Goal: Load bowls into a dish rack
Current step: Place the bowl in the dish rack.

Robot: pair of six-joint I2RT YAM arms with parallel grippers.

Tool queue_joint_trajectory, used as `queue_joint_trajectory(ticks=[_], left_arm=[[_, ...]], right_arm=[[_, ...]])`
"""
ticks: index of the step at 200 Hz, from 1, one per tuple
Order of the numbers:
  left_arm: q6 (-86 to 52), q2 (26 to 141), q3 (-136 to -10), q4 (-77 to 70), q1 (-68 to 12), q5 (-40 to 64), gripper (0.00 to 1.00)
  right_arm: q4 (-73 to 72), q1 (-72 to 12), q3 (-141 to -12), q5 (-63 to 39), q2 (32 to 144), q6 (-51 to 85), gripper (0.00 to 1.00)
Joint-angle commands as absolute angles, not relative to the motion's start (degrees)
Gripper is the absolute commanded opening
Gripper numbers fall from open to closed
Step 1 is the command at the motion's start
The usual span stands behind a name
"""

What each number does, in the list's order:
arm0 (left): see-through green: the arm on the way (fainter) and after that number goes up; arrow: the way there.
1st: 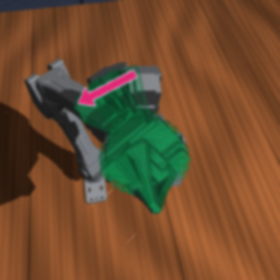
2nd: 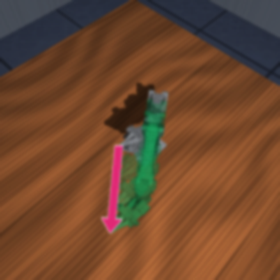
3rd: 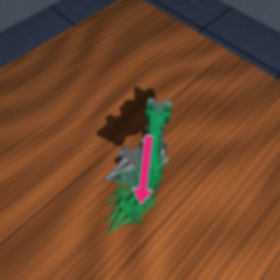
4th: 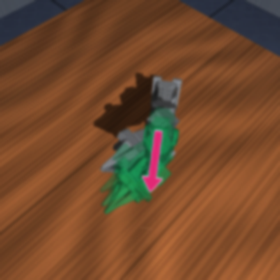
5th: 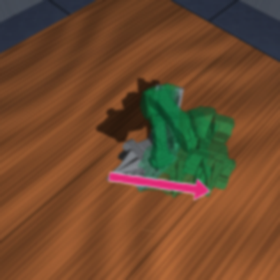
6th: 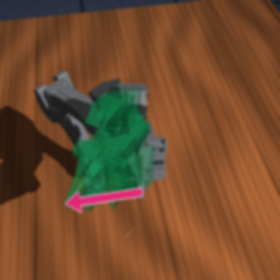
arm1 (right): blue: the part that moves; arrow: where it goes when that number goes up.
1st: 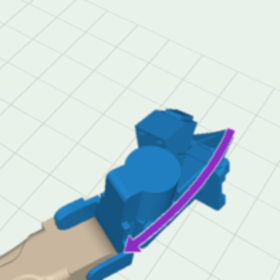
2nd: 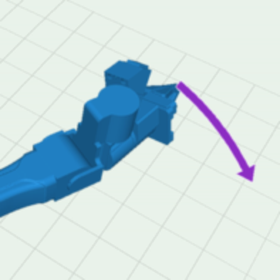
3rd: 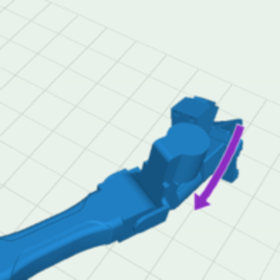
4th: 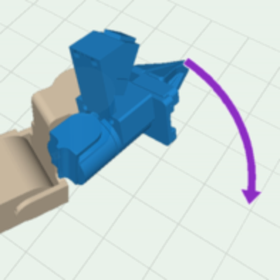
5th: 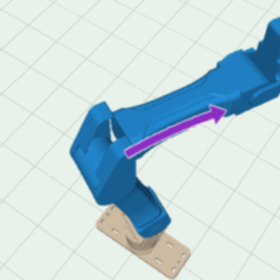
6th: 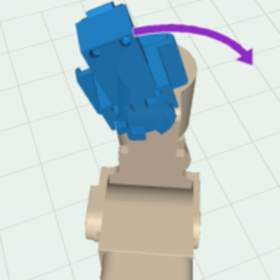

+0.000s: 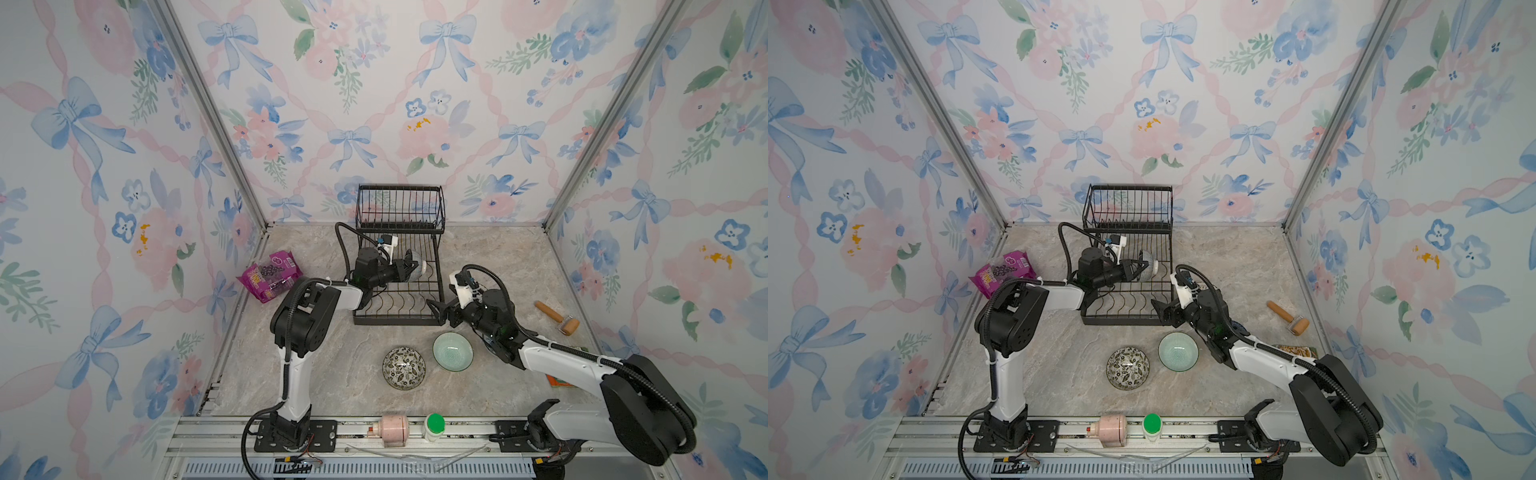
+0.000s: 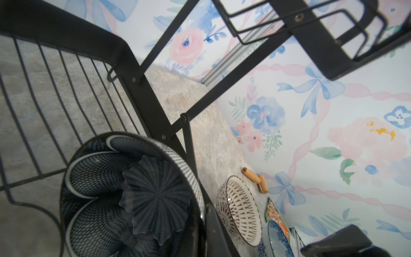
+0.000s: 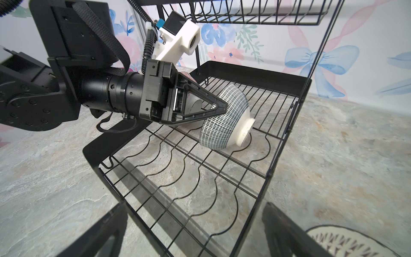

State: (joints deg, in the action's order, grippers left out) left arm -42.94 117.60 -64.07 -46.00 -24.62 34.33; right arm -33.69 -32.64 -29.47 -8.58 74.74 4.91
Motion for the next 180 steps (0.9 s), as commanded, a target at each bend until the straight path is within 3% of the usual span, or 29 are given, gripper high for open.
queue_joint_trajectory(ticks=[1, 32, 61, 78, 102, 126, 140, 180], left_arm=[[-43.8, 117.6, -64.0, -48.8, -24.2, 35.2, 0.04], [-43.2, 116.9, -63.5, -48.5, -24.2, 34.9, 0.09], [-43.3, 117.2, -64.1, -48.5, -24.2, 36.2, 0.04], [-43.6, 117.3, -64.5, -48.5, -24.3, 36.5, 0.1], [-43.6, 117.1, -64.5, -48.5, -24.3, 36.3, 0.12], [-43.8, 117.1, -64.7, -48.5, -24.3, 36.6, 0.1], [-44.2, 117.2, -64.8, -48.9, -24.3, 36.7, 0.0], [-49.2, 118.2, -64.2, -56.2, -24.3, 38.7, 0.0]], right_arm=[[-35.0, -33.7, -29.6, -9.4, 74.5, 4.0, 0.96], [-35.2, -33.7, -29.6, -9.3, 74.8, 3.9, 0.96], [-35.2, -33.8, -29.7, -9.3, 74.9, 3.6, 0.96], [-35.1, -33.9, -29.7, -9.3, 75.1, 3.7, 0.96], [-35.0, -34.0, -29.7, -9.3, 74.8, 3.5, 0.96], [-35.2, -34.0, -29.6, -9.4, 74.4, 3.5, 0.96], [-35.1, -34.1, -29.6, -9.4, 74.4, 3.5, 0.96], [-35.2, -34.2, -29.6, -9.6, 74.6, 3.3, 0.96]])
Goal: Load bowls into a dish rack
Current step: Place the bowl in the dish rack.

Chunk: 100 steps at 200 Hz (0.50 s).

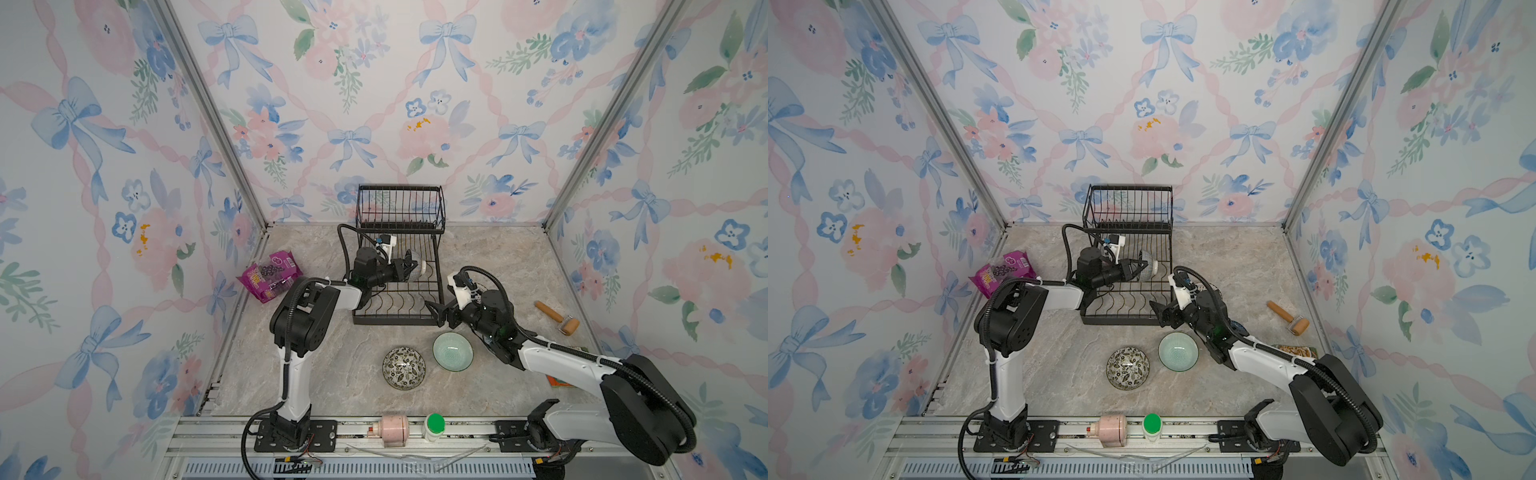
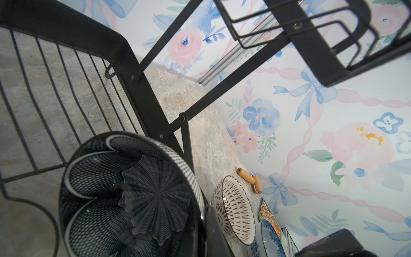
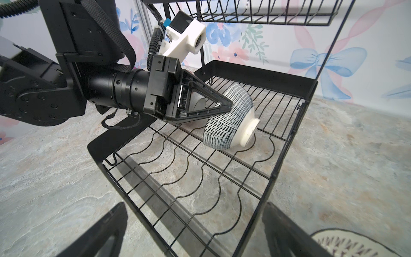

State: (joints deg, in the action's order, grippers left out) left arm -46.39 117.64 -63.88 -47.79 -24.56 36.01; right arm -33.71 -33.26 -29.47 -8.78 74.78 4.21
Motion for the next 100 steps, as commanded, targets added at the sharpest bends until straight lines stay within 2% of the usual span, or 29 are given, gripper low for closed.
queue_joint_trajectory(ticks=[1, 100], left_arm=[[-49.2, 118.3, -64.2, -56.2, -24.3, 38.8, 0.0], [-47.2, 119.5, -64.4, -51.3, -23.5, 35.6, 0.0]], right_arm=[[-35.2, -34.3, -29.6, -9.6, 74.6, 3.3, 0.96], [-35.1, -35.1, -29.9, -9.4, 75.2, 2.6, 0.96]])
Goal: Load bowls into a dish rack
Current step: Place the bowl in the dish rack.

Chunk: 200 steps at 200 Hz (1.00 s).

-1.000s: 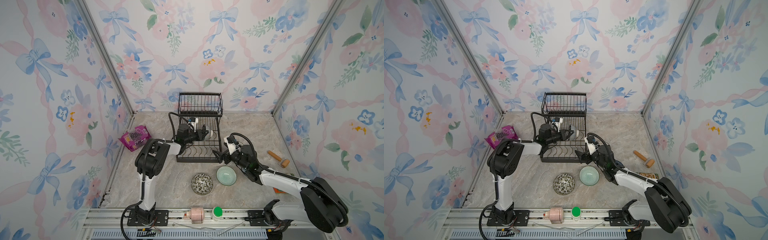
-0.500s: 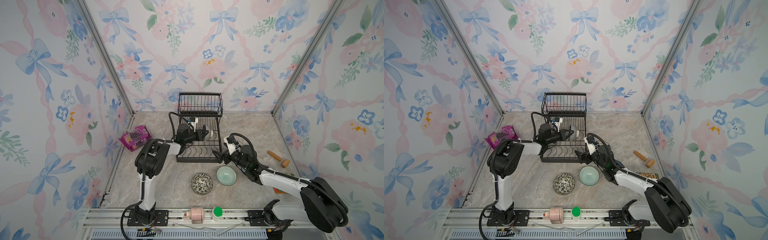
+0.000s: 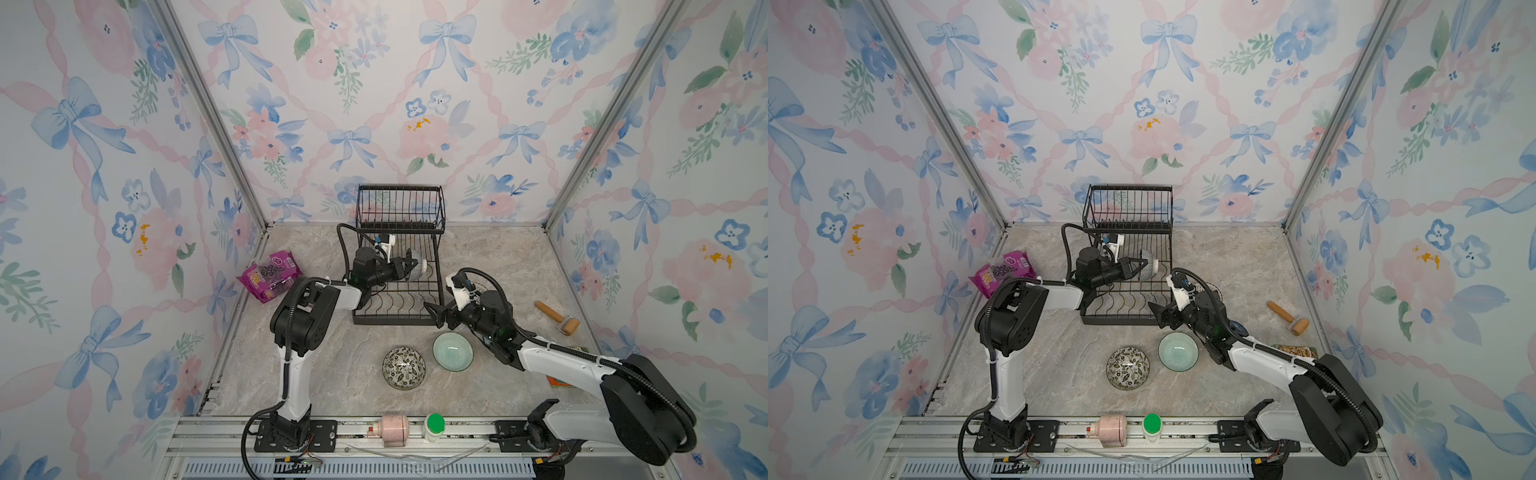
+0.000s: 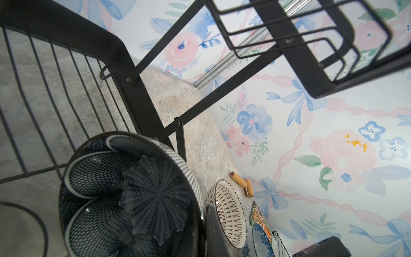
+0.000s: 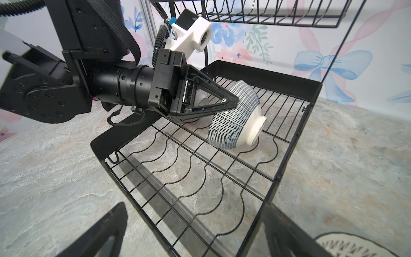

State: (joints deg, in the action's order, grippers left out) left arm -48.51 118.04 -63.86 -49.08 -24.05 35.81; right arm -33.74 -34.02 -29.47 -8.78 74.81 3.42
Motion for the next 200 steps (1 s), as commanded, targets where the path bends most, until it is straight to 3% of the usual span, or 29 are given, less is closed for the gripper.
queue_joint_trajectory(ticks=[1, 200], left_arm=[[-47.3, 119.6, -64.4, -51.4, -23.4, 35.7, 0.0], [-41.7, 115.9, -63.8, -43.1, -23.1, 33.3, 0.11]], right_arm=[[-35.1, -35.1, -29.9, -9.5, 75.2, 2.6, 0.96], [-35.6, -35.5, -30.1, -10.0, 76.2, 2.4, 0.96]])
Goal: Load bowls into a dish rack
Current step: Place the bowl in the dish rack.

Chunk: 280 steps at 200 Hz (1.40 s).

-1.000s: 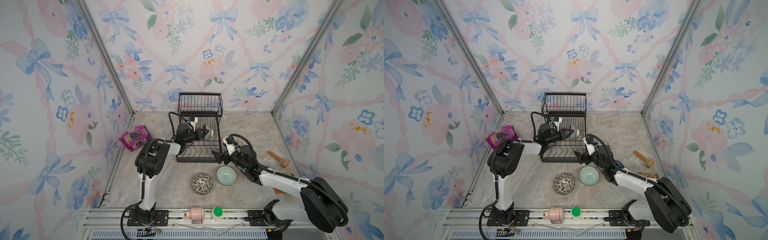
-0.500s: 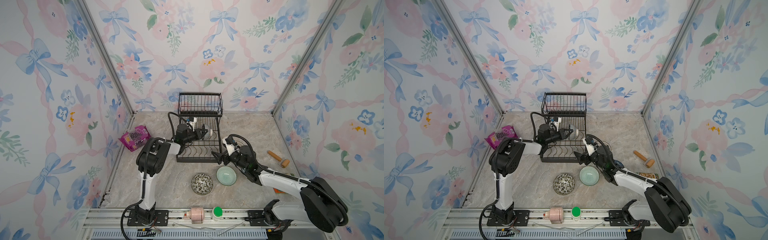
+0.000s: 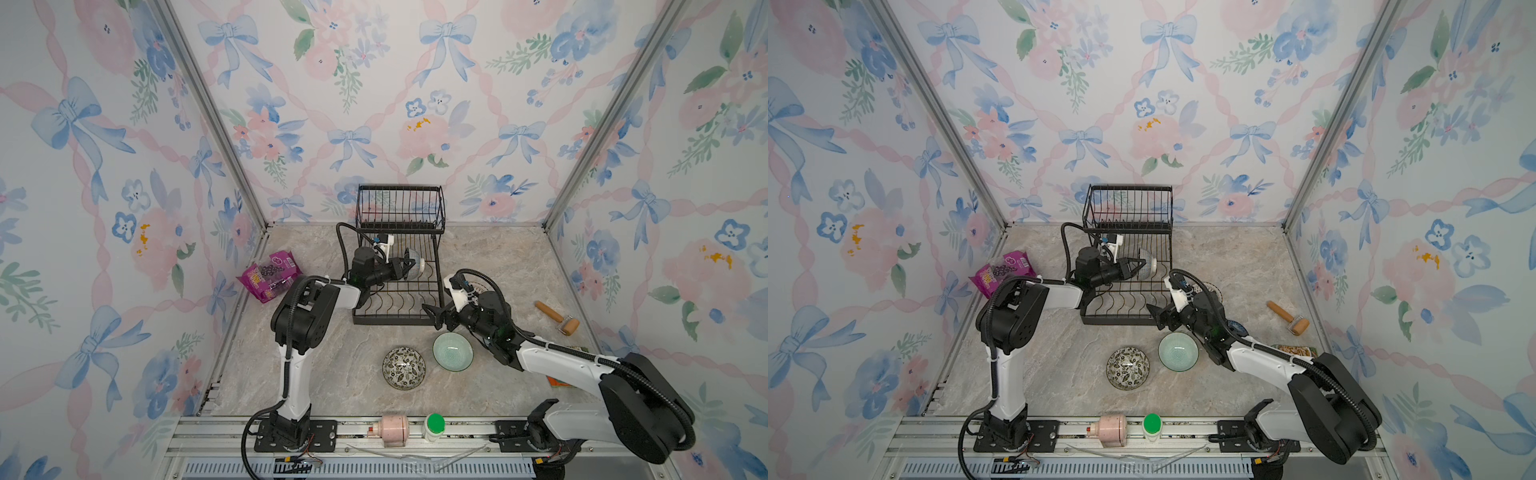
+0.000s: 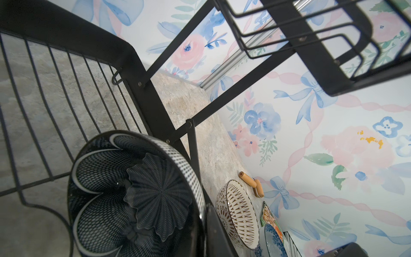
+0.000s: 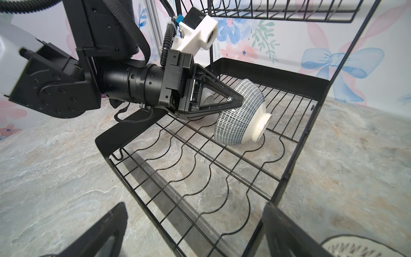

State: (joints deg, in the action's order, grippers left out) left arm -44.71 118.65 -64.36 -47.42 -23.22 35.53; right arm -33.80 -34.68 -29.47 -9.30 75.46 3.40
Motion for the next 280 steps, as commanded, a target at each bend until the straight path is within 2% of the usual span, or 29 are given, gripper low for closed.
queue_joint_trajectory(ticks=[1, 90, 280], left_arm=[[-41.7, 115.8, -63.8, -43.0, -23.2, 33.2, 0.11], [-39.9, 112.9, -62.3, -40.2, -23.4, 30.9, 0.1], [-33.4, 107.1, -60.0, -32.6, -24.7, 22.4, 0.19]], right_arm=[[-35.5, -35.5, -30.1, -10.0, 76.2, 2.4, 0.96], [-35.5, -35.6, -30.1, -10.0, 76.3, 2.4, 0.96], [-35.7, -35.8, -30.2, -10.2, 76.6, 2.2, 0.96]])
